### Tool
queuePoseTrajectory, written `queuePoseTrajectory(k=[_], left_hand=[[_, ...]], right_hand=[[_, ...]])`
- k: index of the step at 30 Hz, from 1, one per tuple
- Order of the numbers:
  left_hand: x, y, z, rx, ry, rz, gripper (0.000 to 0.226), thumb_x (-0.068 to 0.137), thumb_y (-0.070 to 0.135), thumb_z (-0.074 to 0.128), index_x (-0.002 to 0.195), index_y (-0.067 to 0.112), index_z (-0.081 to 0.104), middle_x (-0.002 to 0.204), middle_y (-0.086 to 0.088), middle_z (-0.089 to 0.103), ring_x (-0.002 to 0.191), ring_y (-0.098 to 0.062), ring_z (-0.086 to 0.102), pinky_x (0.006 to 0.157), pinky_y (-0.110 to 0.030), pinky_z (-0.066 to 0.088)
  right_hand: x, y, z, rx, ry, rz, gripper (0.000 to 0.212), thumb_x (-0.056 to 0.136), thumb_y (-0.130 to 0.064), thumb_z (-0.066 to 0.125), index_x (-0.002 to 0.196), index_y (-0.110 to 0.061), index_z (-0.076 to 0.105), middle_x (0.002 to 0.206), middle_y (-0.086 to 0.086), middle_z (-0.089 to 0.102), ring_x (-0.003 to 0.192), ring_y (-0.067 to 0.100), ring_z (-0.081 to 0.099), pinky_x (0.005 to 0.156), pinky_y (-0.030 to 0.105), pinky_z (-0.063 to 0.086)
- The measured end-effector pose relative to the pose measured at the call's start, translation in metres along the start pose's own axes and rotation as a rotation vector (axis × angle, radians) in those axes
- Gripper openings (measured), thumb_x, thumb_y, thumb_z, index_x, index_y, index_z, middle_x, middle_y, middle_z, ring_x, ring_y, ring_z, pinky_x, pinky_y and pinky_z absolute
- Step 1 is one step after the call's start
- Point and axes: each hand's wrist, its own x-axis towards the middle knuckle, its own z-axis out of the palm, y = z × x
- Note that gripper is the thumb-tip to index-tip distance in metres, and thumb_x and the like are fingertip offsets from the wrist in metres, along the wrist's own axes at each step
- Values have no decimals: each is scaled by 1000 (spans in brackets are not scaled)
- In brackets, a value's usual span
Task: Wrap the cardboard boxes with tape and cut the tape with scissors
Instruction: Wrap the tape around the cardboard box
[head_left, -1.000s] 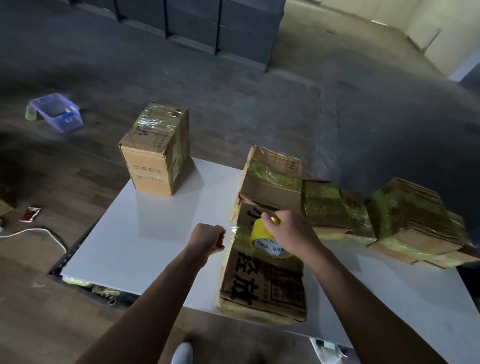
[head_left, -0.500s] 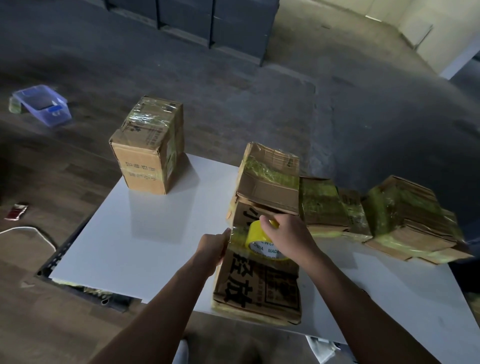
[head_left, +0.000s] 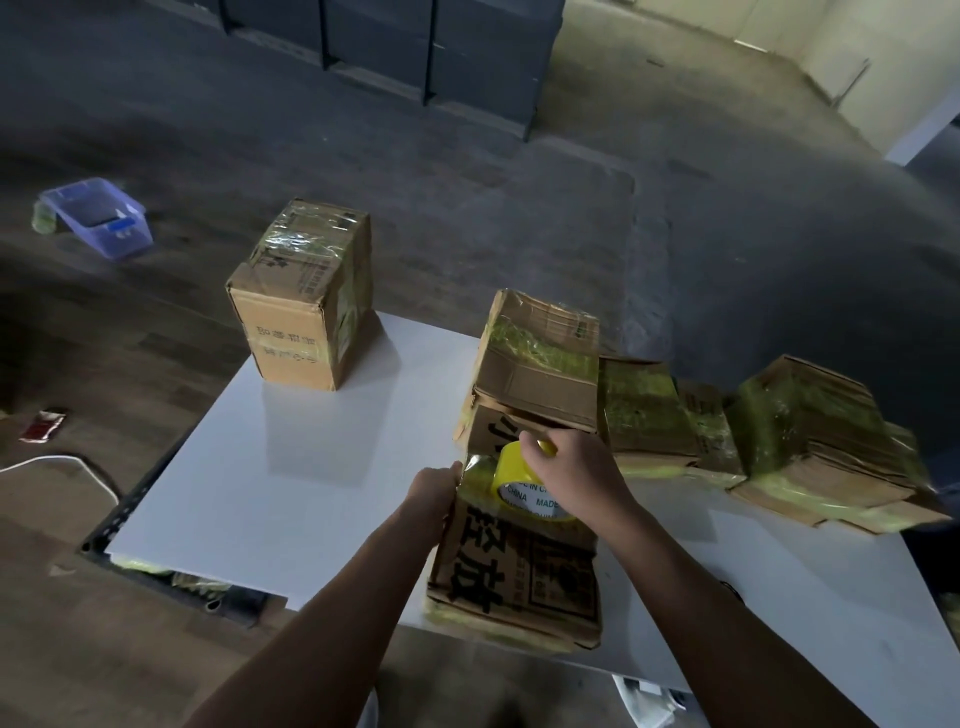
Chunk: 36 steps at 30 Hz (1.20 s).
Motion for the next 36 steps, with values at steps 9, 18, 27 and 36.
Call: queuePoseTrajectory(k=[9, 18, 27, 36], left_hand=[[-23, -8, 9, 369, 256, 415, 32, 89, 49, 55, 86, 17, 55, 78, 4, 58, 70, -12, 55, 54, -26, 38], [-29, -19, 14, 879, 489, 610, 55, 92, 63, 39, 95, 12, 60, 92, -5, 62, 86, -23, 54, 73, -35, 45], [-28, -15, 15, 990, 382, 453, 60, 94, 67, 20, 83, 17, 52, 87, -3, 61, 76, -22, 53, 66, -33, 36], [-18, -12, 7, 993, 351, 379, 55, 96, 59, 27, 107, 13, 54, 108, -8, 64, 98, -29, 60, 76, -36, 41]], right_hand=[[-1, 0, -5, -37, -24, -23, 50, 96, -49, 41, 56, -20, 34, 49, -2, 33, 46, 14, 36, 48, 28, 26], [-3, 15, -12, 120, -118, -71, 49, 92, -61, 43, 75, -15, 47, 62, 0, 37, 50, 13, 33, 51, 30, 26], [-8, 42, -5, 546, -82, -51, 35, 88, -56, 55, 76, -24, 65, 69, -3, 62, 64, 4, 58, 58, 19, 42], [-7, 38, -5, 454, -55, -20, 36, 94, -42, 55, 71, -16, 64, 64, 0, 60, 61, 9, 54, 57, 28, 41]])
